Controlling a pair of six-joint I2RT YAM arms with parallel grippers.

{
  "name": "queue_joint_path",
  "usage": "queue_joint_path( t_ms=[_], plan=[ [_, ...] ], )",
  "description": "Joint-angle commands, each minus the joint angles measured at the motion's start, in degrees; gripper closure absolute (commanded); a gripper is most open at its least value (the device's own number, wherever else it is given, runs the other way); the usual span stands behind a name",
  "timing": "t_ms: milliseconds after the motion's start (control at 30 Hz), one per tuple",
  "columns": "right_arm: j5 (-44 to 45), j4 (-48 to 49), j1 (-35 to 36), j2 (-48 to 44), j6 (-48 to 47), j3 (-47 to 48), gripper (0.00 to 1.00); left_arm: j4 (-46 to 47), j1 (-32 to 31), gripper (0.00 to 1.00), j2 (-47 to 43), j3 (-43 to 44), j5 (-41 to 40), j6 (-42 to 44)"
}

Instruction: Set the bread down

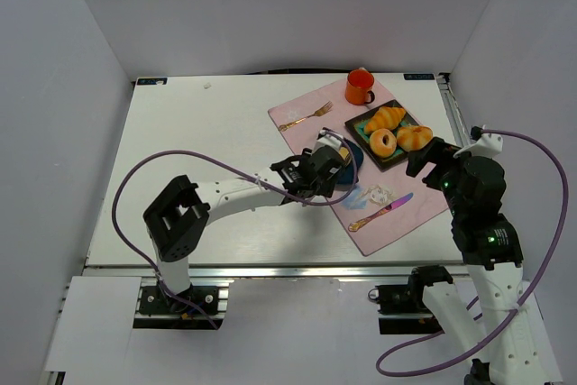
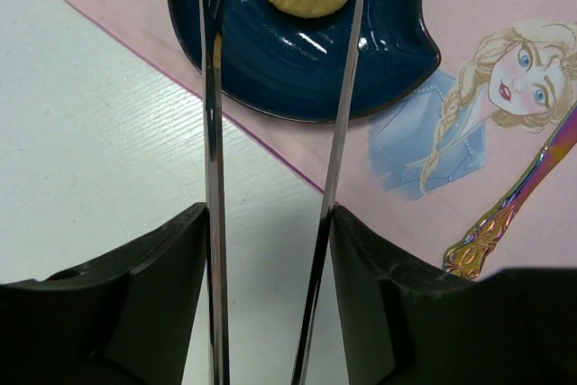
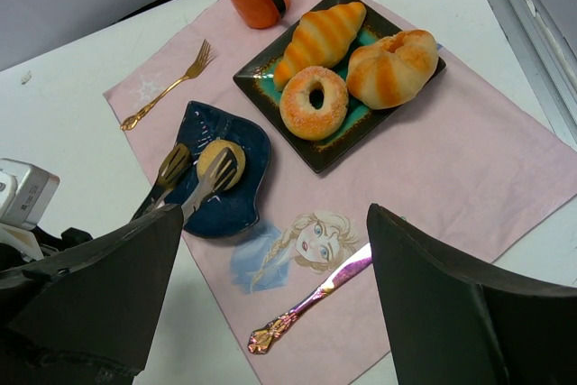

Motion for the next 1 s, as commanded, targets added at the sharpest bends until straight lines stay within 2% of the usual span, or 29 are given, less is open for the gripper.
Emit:
queue_joint_path(
  t_ms=[0,533,633,667,700,767,800,867,967],
  plan=[
    [-0.4,1.2,0.2,-0.5,0.3,-0.3,0.11,-1.1,-0.6,0.35,-2.9,2.2,-2.5,-0.3],
    [-0.7,2.3,0.2,0.4,0.4,-0.5,0.11,-5.5,-0.8,0.36,-9.4,7.0,-1.4,-0.6],
    [-0.7,2.3,0.1,0.5,0.3,-0.5,0.11,-8.9,-0.7,0.36,-10.3,8.5,-6.6,-1.6],
    [-0.7,2.4,0.2,0.4,0.4,-0.5,0.11,-9.6,-0.5,0.39,-11.2,8.8,-11.4,-1.7],
    [-0.7,2.4,0.2,0.5,0.3,-0.7,0.11,-11.1,0.4,0.48,-11.7,9.2,-13.6,-1.8],
    [-0.8,2.5,0.2,0.6,0.4,-0.7,0.11,-11.7,2.6,0.48,-12.7,9.7,-15.3,-1.5],
    [-1.2,2.6,0.2,0.8,0.3,-0.9,0.11,-11.4,5.9,0.44,-13.6,9.7,-14.2,-1.3],
    [-1.5,2.6,0.1,0.9,0.3,-0.9,0.11,-10.5,9.7,0.44,-14.9,9.4,-12.3,-0.4],
    [-2.1,3.1,0.2,1.1,0.3,-0.6,0.11,-9.1,18.6,0.42,-15.1,9.1,-11.0,1.7]
  ],
)
